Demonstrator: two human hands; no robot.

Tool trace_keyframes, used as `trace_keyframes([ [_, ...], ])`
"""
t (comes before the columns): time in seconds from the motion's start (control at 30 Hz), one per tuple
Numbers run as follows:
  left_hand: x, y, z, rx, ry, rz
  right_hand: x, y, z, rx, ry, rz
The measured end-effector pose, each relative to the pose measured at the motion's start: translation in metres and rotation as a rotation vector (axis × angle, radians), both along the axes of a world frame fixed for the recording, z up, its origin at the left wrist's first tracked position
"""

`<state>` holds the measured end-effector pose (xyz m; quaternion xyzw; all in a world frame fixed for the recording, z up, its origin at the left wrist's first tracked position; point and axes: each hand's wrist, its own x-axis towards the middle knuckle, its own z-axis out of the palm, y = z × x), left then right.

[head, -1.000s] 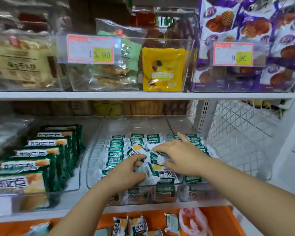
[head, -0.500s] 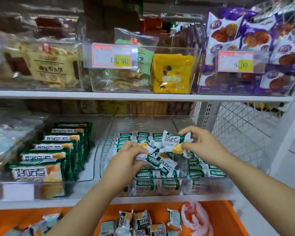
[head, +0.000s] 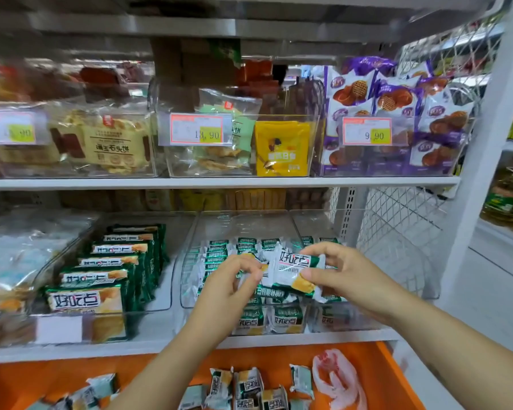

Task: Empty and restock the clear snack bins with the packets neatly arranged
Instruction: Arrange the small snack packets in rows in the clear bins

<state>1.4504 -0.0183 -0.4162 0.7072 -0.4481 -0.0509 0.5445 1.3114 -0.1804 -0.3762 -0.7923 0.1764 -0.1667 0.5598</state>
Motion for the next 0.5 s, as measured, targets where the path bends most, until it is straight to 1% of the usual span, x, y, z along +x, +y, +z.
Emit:
trace_keyframes([
  [0.1,-0.008,0.001,0.005,0.045,-0.008,0.034,-0.003,0.002,0.0,-0.068,0.017,-0.017],
  [0.17,-0.009,0.002,0.01,0.046,0.0,0.037,-0.004,0.0,0.0,-0.036,-0.006,-0.045],
  [0.27,-0.006,0.0,0.014,0.033,0.108,0.028,-0.008,-0.004,0.005,-0.004,-0.059,-0.081],
  [0.3,-0.004,-0.001,0.016,0.044,0.152,0.023,-0.011,-0.004,0.007,-0.048,-0.055,-0.076],
  [0.4,-0.007,-0.003,0.023,0.035,0.23,-0.018,-0.017,0.001,0.019,-0.296,0.011,-0.006],
  [0.5,-0.01,-0.007,0.027,-0.036,0.357,-0.09,-0.019,0.01,0.025,-0.402,0.001,0.076],
])
